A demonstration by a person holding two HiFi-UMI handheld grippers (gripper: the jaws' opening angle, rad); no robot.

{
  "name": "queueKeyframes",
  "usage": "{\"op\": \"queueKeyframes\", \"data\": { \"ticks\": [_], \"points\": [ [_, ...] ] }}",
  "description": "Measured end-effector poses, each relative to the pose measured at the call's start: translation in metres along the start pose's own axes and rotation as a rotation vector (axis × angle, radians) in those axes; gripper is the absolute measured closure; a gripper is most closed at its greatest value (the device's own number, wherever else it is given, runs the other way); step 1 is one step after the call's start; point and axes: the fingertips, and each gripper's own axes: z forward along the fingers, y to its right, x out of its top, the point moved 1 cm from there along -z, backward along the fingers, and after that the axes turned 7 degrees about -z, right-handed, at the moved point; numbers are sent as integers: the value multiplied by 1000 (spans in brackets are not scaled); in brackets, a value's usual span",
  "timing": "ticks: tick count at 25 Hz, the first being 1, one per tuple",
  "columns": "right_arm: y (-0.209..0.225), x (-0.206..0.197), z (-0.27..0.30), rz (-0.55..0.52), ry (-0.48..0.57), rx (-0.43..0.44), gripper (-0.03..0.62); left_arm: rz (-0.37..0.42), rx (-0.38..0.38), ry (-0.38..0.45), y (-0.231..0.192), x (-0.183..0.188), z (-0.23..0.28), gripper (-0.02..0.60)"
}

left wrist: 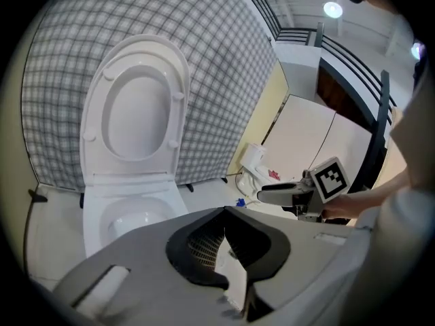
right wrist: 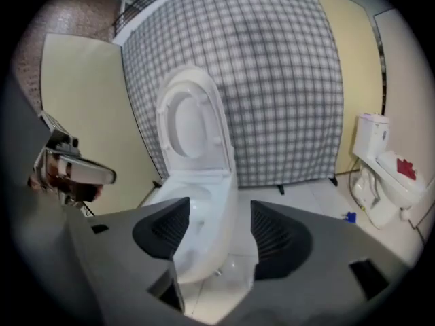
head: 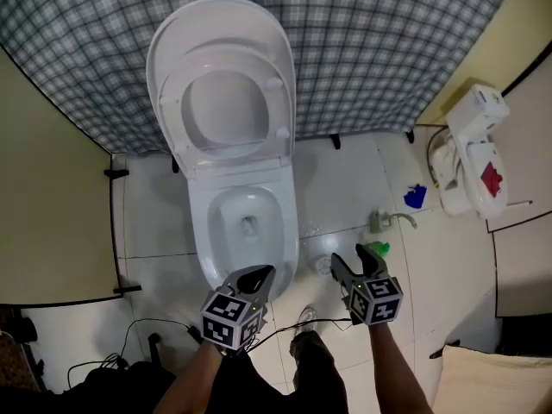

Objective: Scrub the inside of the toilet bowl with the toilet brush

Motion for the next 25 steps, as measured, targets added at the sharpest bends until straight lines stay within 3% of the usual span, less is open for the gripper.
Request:
{"op": "queueKeyframes", "data": {
  "ticks": [3,4,6,7,9,15,19,25],
  "points": [
    [-37,64,-22,-27,159,65,413,36,15,79,11,41,-24,572],
    [-47,81,-27,-28,201,86,479,54,22,113,15,55,-32,573],
    [-66,113,-31,-23,268,122,501,85,36,173,21,81,-46,572],
    [-76,129,-36,-18,297,137,554,90,38,196,24,90,-54,572],
    [-98,158,-49,-4,353,172,590,86,37,230,32,104,-73,572],
    [-138,258,-102,40,546,323,594,108,53,359,48,165,-131,574],
    [-156,315,-146,67,692,376,594,144,30,462,65,211,-178,573],
    [-198,341,-178,-44,700,445,592,216,5,519,79,242,-223,574]
  ]
}}
